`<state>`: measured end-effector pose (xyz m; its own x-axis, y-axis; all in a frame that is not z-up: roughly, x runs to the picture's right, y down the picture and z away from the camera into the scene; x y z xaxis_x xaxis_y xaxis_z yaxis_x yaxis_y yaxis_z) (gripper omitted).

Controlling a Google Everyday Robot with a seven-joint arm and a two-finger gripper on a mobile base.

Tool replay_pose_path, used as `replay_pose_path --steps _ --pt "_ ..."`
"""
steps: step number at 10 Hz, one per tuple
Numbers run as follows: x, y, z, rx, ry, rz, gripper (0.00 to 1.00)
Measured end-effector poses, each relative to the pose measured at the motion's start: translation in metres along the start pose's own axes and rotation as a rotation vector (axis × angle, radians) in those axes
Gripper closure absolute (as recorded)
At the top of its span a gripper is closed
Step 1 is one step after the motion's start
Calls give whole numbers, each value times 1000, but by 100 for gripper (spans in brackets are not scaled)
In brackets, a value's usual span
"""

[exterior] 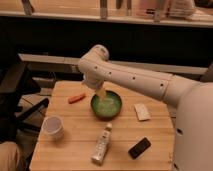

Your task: Place the pepper in the ceramic bowl

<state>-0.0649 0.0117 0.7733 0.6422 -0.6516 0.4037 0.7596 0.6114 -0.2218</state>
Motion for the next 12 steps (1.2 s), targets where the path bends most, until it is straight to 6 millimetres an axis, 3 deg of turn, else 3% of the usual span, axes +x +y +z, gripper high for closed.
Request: replay_pose_path --steps 9,12 --pt "-2 -31 33 14 -31 -74 20" --pt "2 -33 52 -2 -51 -103 20"
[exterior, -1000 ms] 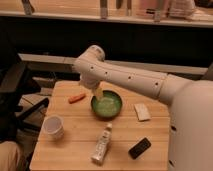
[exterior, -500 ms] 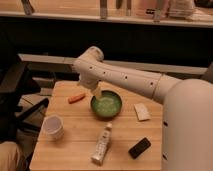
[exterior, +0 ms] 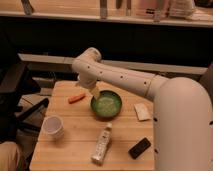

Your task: Place the pepper in the ceramic bowl

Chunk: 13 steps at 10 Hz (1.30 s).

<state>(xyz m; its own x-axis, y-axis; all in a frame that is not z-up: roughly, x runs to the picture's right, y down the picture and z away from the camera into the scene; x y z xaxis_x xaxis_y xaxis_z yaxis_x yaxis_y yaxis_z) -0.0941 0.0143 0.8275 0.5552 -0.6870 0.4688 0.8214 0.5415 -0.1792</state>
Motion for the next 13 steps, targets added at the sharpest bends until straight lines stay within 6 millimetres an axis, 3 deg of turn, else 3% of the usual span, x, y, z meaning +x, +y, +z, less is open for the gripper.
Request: replay_pose_path --steps 10,13 --pt "-3 -46 54 -34 -53 -105 20" --pt "-2 -51 74 -44 -83 -119 20"
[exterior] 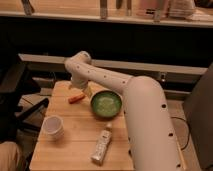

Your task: Place the pepper in the ceramic bowl

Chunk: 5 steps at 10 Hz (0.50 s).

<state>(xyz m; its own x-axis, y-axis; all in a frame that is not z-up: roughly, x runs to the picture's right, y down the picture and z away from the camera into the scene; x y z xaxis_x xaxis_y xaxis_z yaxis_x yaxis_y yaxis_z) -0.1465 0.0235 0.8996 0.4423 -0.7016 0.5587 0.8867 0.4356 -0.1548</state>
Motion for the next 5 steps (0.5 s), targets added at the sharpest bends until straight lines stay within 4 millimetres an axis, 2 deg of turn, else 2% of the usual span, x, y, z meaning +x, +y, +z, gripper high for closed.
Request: replay_pose_path --steps 1,3,5 --pt "-2 -6 7 1 -19 -15 20" --pt "3 -4 15 -8 -28 -22 20" --pt "0 -8 29 -16 -54 -39 20"
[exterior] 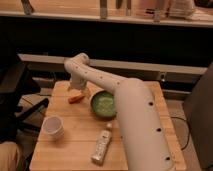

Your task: Place the pepper in the ceramic bowl

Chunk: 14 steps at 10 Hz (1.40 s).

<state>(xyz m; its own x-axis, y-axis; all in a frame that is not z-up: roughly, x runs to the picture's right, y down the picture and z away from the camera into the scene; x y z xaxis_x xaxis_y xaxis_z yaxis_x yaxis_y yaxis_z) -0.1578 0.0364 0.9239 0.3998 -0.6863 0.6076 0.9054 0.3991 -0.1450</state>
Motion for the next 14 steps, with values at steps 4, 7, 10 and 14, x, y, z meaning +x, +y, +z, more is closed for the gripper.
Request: replay_pose_path --steps 4,7,10,14 --pt "2 4 16 -25 -35 -8 20" --pt "2 4 23 -32 -48 -11 20" --pt "3 6 29 -42 -56 -7 20" --pt "2 6 36 -48 -65 -7 20"
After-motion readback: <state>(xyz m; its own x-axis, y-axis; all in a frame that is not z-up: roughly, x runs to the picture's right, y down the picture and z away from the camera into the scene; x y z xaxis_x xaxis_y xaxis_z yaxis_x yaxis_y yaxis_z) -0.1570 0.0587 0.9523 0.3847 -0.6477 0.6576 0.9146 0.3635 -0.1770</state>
